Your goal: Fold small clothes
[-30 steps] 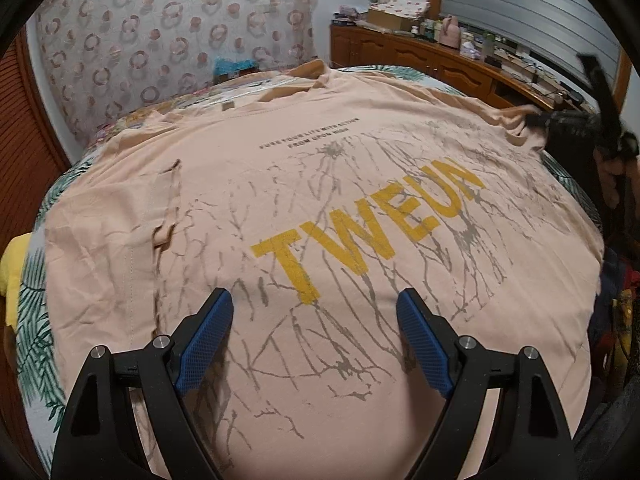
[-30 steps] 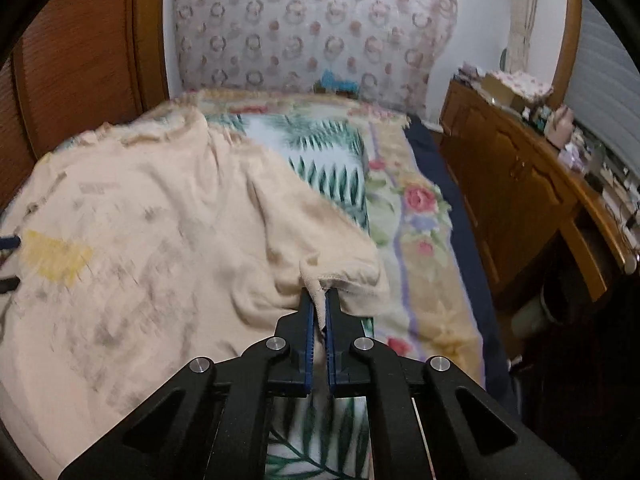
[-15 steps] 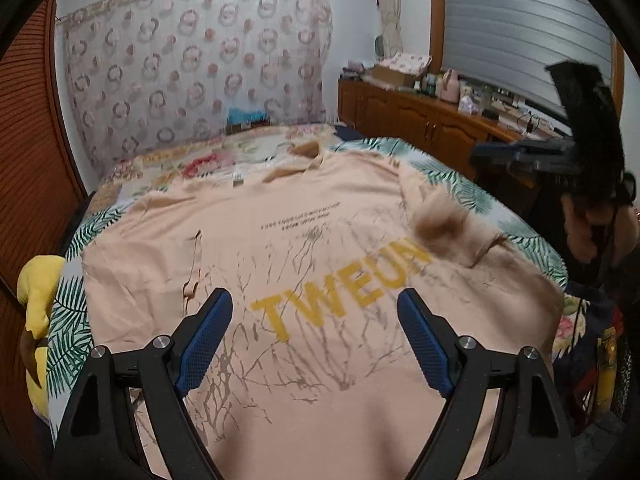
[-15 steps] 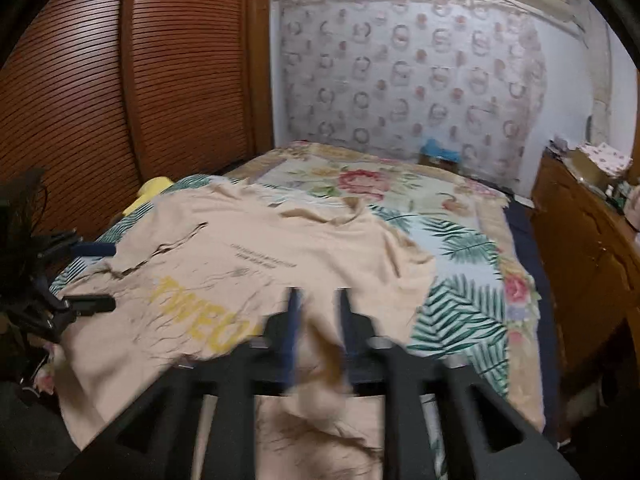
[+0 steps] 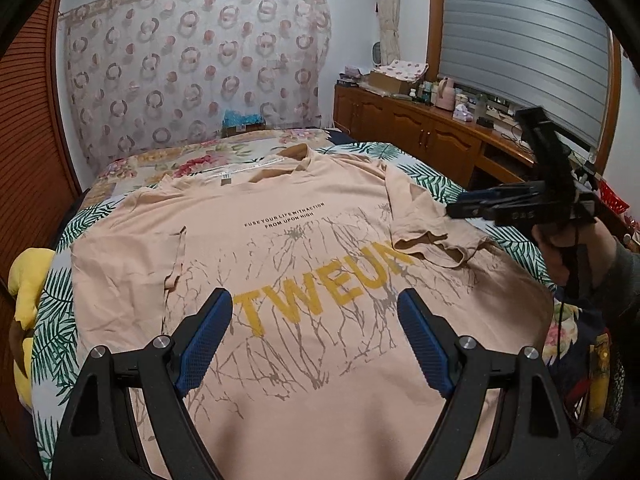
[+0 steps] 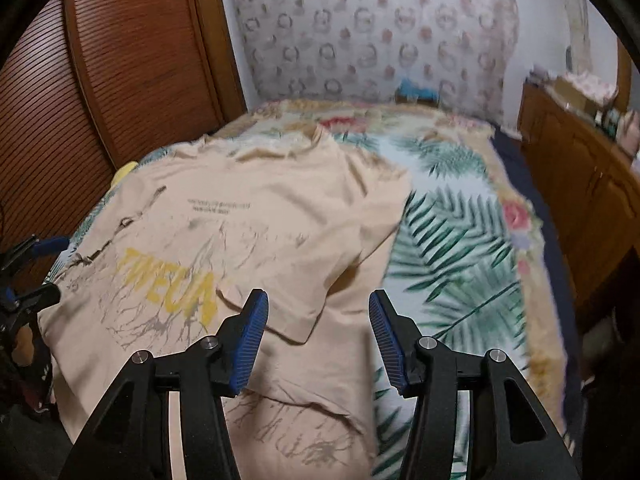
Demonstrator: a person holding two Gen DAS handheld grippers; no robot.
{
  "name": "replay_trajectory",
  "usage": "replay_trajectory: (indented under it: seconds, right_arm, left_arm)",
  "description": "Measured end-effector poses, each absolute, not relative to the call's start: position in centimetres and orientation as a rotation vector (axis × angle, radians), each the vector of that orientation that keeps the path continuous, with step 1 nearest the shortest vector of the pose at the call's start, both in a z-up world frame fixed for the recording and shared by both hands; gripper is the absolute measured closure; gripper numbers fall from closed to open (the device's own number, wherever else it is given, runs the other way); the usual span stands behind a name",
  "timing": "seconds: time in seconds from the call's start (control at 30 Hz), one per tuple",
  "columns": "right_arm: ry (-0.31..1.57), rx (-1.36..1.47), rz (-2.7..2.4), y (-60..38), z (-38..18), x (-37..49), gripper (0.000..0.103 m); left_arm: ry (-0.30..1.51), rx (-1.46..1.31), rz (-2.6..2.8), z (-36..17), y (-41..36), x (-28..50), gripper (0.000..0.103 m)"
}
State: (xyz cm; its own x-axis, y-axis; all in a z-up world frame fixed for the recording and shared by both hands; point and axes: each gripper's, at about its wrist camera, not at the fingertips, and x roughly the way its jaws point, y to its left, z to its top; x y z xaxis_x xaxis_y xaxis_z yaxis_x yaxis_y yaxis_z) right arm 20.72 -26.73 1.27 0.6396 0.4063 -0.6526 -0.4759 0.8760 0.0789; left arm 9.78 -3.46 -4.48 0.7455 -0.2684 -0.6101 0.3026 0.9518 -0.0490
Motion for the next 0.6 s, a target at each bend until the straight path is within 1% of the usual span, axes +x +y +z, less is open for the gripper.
replay_trajectory:
  seconds: [0.07, 0.13, 0.17, 0.2, 0.23, 0.27, 0.37, 0.6]
  right_arm:
    - [0.749, -0.104, 0.510, -25.3, 0.3, 21.5, 0.049]
    - [0.779, -0.111, 0.507, -24.3, -0.4, 22.7, 0.053]
    - [0.797, -0.113, 0.502, -24.2, -0.8, 23.2, 0.060]
    - [0.811, -0.113, 0.490, -24.0, -1.1, 23.7, 0.072]
    - [0.812, -0.112, 0.481, -23.7, -1.1, 24.0, 0.081]
    - [0.802, -0.109, 0.477, -23.6, -0.9, 24.3, 0.094]
    - [0.754, -0.070, 0.494, -22.8, 0.3, 24.7, 0.099]
    - [0.687, -0.106, 0.578, -19.4, 3.6, 26.0, 0.101]
  left_arm:
    - [0.660, 0.057, -0.312, -4.5, -3.5, 9.7, 0.018]
    - [0.661, 0.058, -0.310, -4.6, -3.5, 9.7, 0.018]
    - [0.663, 0.057, -0.308, -4.7, -3.4, 9.7, 0.018]
    - [0.664, 0.055, -0.308, -4.7, -3.3, 9.7, 0.018]
    - [0.665, 0.052, -0.307, -4.8, -3.2, 9.7, 0.018]
    - [0.666, 0.049, -0.306, -4.8, -3.1, 9.7, 0.018]
    - [0.670, 0.041, -0.303, -4.9, -2.9, 9.7, 0.018]
    - [0.674, 0.027, -0.299, -5.2, -2.6, 9.7, 0.018]
